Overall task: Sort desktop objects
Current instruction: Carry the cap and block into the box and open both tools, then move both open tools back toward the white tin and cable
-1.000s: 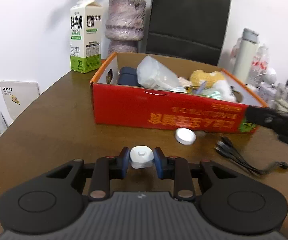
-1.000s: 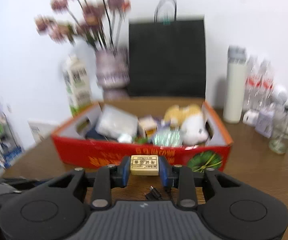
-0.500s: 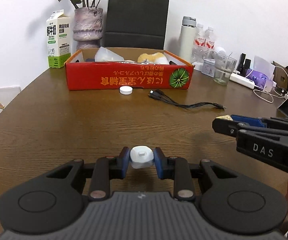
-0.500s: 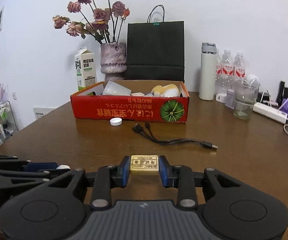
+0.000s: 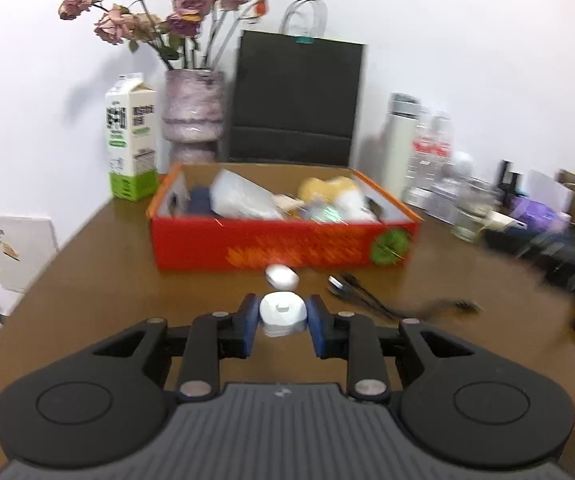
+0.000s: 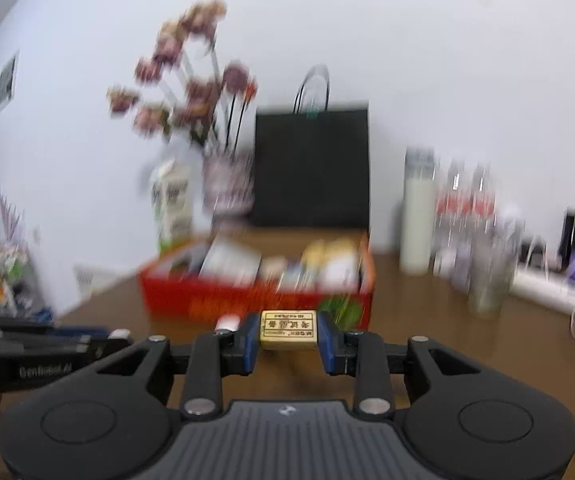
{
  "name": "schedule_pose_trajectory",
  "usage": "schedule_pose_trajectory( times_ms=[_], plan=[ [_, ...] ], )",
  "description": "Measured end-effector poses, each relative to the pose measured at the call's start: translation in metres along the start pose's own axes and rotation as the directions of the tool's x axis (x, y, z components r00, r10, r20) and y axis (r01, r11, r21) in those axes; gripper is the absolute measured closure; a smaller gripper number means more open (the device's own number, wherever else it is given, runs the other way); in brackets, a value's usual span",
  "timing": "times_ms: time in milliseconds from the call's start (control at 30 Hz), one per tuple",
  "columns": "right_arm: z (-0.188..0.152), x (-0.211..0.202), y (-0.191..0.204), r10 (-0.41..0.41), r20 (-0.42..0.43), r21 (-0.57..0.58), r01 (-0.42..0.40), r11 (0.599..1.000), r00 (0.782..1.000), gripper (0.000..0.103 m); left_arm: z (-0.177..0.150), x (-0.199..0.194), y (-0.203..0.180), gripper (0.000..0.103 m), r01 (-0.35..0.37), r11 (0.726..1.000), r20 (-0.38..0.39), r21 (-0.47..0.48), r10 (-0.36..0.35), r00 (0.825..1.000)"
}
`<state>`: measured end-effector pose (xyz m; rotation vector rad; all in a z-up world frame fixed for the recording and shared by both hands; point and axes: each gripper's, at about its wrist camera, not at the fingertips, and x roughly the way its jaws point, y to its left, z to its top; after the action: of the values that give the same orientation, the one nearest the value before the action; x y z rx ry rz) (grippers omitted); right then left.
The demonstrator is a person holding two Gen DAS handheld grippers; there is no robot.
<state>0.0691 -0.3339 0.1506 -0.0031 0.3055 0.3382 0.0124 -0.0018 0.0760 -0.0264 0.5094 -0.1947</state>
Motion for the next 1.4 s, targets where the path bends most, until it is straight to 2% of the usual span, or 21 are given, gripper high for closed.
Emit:
schedule_pose_trajectory(
  times_ms=[100,167,233,300,367,433,500,567,600,633,667,700,767,800,833,900,1000,1100,1233,1333,1400],
  plan=[
    [0.038,0.036,-0.022,0.006,0.002,0.058,-0.006,0.998,1.0,0.074,0.045,0.035,0.018,0.076,0.049,0.998,0.01,-0.043,-0.049,0.999],
    [0.063,0.071,-0.036,0.053,-0.024,0.118,-0.05,0.992,0.998,0.074,0.078,0.068,0.03,0.076,0.079,0.993,-0.016,-0.091,-0.081,0.997],
    [0.086,0.114,-0.044,0.098,-0.069,0.158,-0.086,0.984,0.993,0.074,0.107,0.106,0.031,0.076,0.02,0.995,-0.059,-0.095,-0.026,0.998],
    [0.104,0.161,-0.046,0.091,-0.153,0.175,-0.063,0.982,0.984,0.074,0.136,0.148,0.027,0.076,-0.025,0.999,-0.076,-0.041,0.022,0.997],
    [0.114,0.212,-0.043,0.095,-0.264,0.172,-0.05,0.984,0.96,0.074,0.156,0.192,0.028,0.076,-0.062,0.998,-0.136,-0.008,0.06,0.989],
    [0.114,0.264,-0.046,0.143,-0.381,0.239,-0.052,0.97,0.913,0.074,0.167,0.232,0.033,0.076,-0.11,0.993,-0.197,-0.041,0.1,0.975],
    [0.108,0.303,-0.048,0.143,-0.47,0.263,-0.016,0.965,0.871,0.074,0.171,0.267,0.039,0.075,-0.142,0.989,-0.231,-0.047,0.128,0.964],
    [0.1,0.33,-0.048,0.122,-0.52,0.263,0.022,0.965,0.846,0.072,0.169,0.287,0.044,0.063,-0.188,0.981,-0.257,-0.043,0.171,0.951],
    [0.096,0.339,-0.048,0.112,-0.536,0.262,0.039,0.964,0.837,0.068,0.167,0.293,0.046,0.049,-0.188,0.982,-0.274,-0.033,0.172,0.946],
    [0.094,0.345,-0.047,0.102,-0.55,0.255,0.051,0.966,0.829,0.058,0.167,0.297,0.047,0.037,-0.175,0.984,-0.287,-0.02,0.162,0.944],
    [0.094,0.349,-0.047,0.097,-0.562,0.246,0.054,0.968,0.821,0.057,0.167,0.296,0.047,0.034,-0.164,0.986,-0.289,-0.007,0.155,0.945],
    [0.096,0.349,-0.048,0.101,-0.559,0.245,0.048,0.968,0.823,0.055,0.168,0.29,0.048,0.031,-0.163,0.987,-0.269,-0.003,0.156,0.95],
    [0.107,0.339,-0.048,0.099,-0.523,0.256,0.045,0.966,0.847,0.046,0.171,0.275,0.05,0.025,-0.153,0.988,-0.228,-0.016,0.146,0.963],
    [0.113,0.332,-0.049,0.097,-0.502,0.264,0.046,0.963,0.859,0.038,0.174,0.266,0.051,0.021,-0.145,0.989,-0.222,-0.021,0.137,0.965],
    [0.119,0.325,-0.051,0.093,-0.487,0.27,0.049,0.962,0.868,0.035,0.177,0.26,0.051,0.02,-0.144,0.989,-0.221,-0.019,0.137,0.966],
    [0.128,0.311,-0.051,0.081,-0.476,0.268,0.057,0.962,0.875,0.035,0.181,0.243,0.05,0.02,-0.158,0.987,-0.226,0.005,0.155,0.962],
    [0.135,0.288,-0.047,0.05,-0.475,0.214,0.06,0.975,0.878,0.035,0.182,0.213,0.046,0.009,-0.18,0.983,-0.228,0.033,0.183,0.956],
    [0.137,0.263,-0.04,-0.032,-0.463,0.101,0.088,0.991,0.886,0.033,0.175,0.178,0.041,0.005,-0.117,0.989,-0.201,0.085,0.132,0.971],
    [0.126,0.222,-0.035,-0.104,-0.424,0.006,0.118,0.993,0.899,0.029,0.155,0.127,0.041,0.003,-0.132,0.987,-0.148,0.087,0.144,0.978],
    [0.103,0.176,-0.026,-0.108,-0.338,-0.048,0.098,0.994,0.935,0.02,0.129,0.089,0.038,0.002,-0.103,0.99,-0.078,0.094,0.111,0.991],
    [0.081,0.145,-0.021,-0.109,-0.285,-0.088,0.087,0.992,0.952,0.019,0.106,0.064,0.032,0.001,-0.094,0.988,-0.044,0.122,0.1,0.994]
  ],
)
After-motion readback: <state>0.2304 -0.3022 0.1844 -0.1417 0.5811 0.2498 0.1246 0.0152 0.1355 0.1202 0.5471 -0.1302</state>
